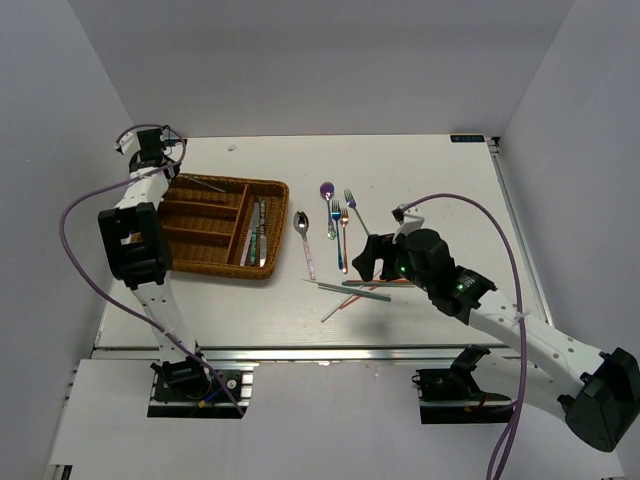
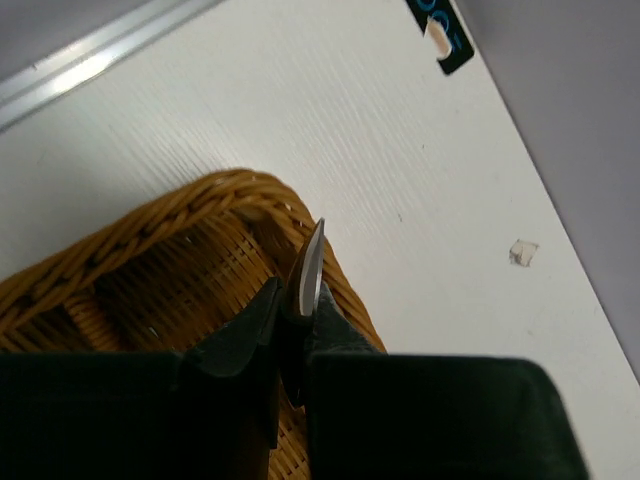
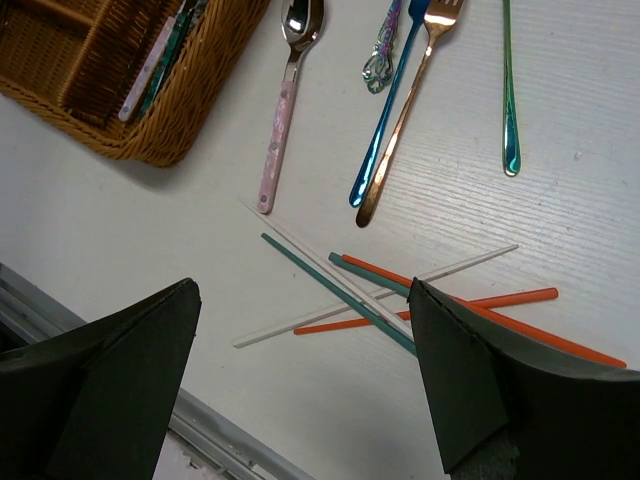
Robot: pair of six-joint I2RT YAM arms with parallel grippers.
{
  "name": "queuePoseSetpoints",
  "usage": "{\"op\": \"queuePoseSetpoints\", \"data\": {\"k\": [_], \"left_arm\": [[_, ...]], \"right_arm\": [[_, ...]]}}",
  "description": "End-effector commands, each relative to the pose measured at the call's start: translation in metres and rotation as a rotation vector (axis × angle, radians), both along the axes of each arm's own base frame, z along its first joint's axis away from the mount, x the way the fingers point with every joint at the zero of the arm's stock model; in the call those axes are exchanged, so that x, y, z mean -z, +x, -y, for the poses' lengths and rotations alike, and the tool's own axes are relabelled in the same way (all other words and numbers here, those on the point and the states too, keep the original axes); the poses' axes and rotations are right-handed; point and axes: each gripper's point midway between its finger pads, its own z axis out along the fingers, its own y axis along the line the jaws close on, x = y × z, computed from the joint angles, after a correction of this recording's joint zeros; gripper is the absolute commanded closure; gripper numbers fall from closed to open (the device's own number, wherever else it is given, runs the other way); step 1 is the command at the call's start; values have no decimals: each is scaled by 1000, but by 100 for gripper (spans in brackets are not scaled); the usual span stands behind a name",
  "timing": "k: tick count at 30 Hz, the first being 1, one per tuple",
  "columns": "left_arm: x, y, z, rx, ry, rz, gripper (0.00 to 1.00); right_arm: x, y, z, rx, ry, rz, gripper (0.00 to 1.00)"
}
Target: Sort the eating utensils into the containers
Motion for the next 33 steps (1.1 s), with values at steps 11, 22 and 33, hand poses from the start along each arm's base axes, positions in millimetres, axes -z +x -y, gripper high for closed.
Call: {"op": "queuePoseSetpoints", "data": {"k": [11,22,33], "left_arm": [[-7,-4,20,40,-49,63,43],[-102,-34,28,36,-53,141,2],[-179,-175,42,83,116,172,2]], "right_arm": [[-7,19,-27,-64,0,22,10],[74,89,-91,10,-338,-156,11],[130,114,-150,20,-506,-218,42]]}}
